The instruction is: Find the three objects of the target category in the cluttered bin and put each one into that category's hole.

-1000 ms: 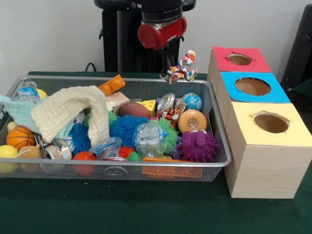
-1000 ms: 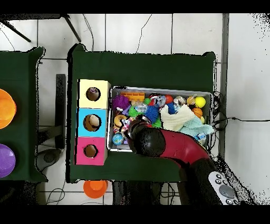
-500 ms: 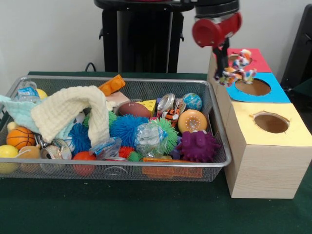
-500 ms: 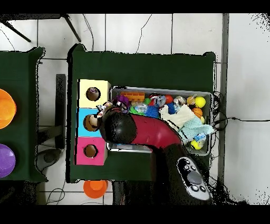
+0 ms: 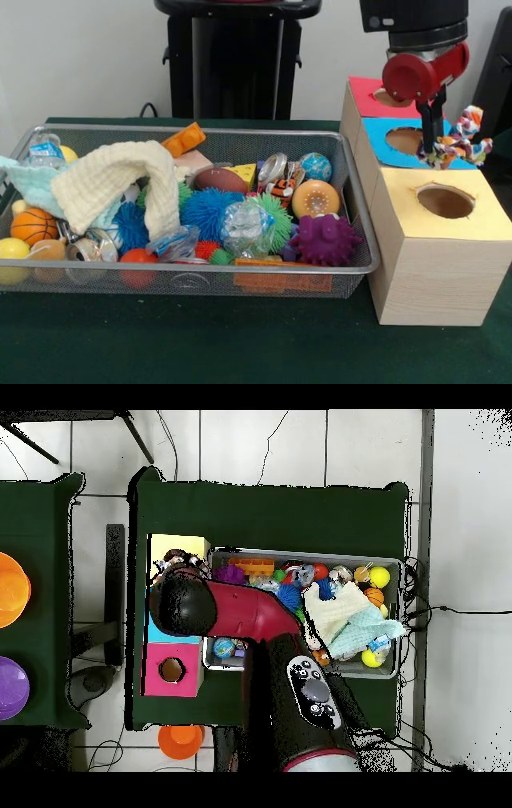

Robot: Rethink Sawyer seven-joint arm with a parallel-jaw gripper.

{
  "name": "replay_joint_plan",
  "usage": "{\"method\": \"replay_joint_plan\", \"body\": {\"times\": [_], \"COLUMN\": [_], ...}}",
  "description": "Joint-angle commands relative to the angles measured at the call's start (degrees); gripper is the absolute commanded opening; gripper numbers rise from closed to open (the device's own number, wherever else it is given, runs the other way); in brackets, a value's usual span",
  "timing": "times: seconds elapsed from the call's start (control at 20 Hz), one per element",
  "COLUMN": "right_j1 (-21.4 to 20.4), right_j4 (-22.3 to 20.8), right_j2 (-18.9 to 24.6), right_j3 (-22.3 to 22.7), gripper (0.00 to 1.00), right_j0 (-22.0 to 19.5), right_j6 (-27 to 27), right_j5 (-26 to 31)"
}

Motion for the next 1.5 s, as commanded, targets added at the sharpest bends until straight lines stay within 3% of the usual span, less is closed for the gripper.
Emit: {"method": "replay_joint_plan", "body": {"times": [0.05, 0.5, 0.8, 1.1, 1.5], "right_j1": [4.6, 6.4, 9.9, 11.4, 11.6], "right_j4": [3.0, 2.0, 1.2, 0.7, 1.3], "right_j2": [-4.4, -3.9, 5.0, 8.3, 8.7], "right_j3": [-3.6, -2.5, 3.0, 4.5, 4.6], "gripper": [0.00, 0.00, 0.00, 0.00, 0.00], "right_j0": [-0.4, -0.5, -4.9, -6.7, -6.5], "right_j6": [19.5, 19.4, 21.1, 20.9, 20.7], "right_j5": [-6.5, -11.5, -17.7, -18.9, -18.6]}}
